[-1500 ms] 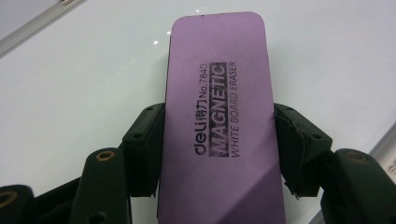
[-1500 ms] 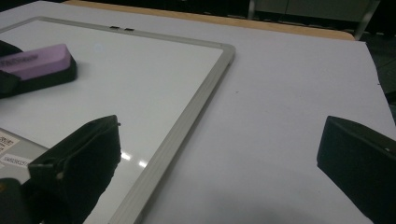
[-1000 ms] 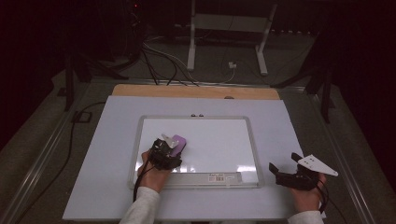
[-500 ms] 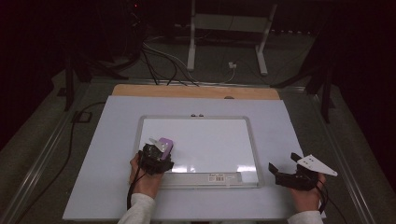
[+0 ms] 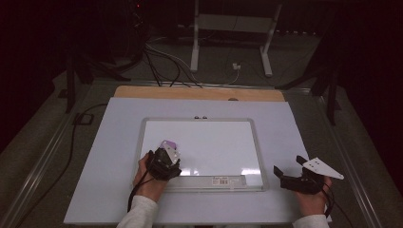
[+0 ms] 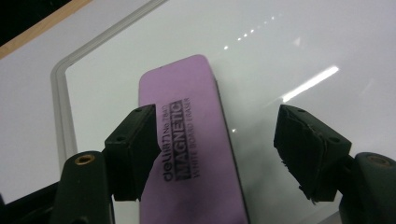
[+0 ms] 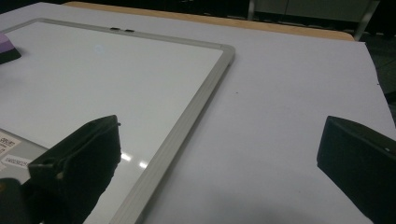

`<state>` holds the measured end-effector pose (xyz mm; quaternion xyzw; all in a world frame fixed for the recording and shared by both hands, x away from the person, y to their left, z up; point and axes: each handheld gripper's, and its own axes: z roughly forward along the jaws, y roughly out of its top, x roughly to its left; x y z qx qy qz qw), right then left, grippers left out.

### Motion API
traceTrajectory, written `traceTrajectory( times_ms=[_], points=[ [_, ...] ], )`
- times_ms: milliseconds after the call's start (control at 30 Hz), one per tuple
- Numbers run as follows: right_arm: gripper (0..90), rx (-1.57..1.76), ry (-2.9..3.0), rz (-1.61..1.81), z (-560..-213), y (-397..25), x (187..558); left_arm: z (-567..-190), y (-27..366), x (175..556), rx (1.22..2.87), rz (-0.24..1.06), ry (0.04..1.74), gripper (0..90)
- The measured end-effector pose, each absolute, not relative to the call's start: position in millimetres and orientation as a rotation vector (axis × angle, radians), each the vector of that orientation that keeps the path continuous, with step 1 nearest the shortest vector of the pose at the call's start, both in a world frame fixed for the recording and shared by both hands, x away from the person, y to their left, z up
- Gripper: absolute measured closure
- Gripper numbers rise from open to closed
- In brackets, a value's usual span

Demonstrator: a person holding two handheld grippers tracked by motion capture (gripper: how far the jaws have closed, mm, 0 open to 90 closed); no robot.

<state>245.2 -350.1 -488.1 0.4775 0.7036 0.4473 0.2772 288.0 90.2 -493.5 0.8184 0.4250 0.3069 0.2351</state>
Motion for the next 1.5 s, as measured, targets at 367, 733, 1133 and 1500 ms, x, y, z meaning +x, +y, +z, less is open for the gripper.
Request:
traceTrajectory(
  times_ms=[367, 733, 1133, 1500],
  points=[
    [0.0, 1.281, 1.890, 1.204, -488, -350, 245, -495, 94, 291, 2.260, 0.831, 1.176, 38.5],
    [0.0, 1.288, 1.887, 1.203, -488, -350, 245, -494, 98, 292, 2.248, 0.812, 1.178, 40.7],
    [0.0, 1.286, 1.887, 1.205, -488, -351, 244, -493, 104, 297, 2.221, 0.789, 1.199, 44.0],
    [0.0, 1.284, 1.886, 1.206, -488, -351, 243, -492, 113, 300, 2.190, 0.790, 1.222, 46.4]
  ],
)
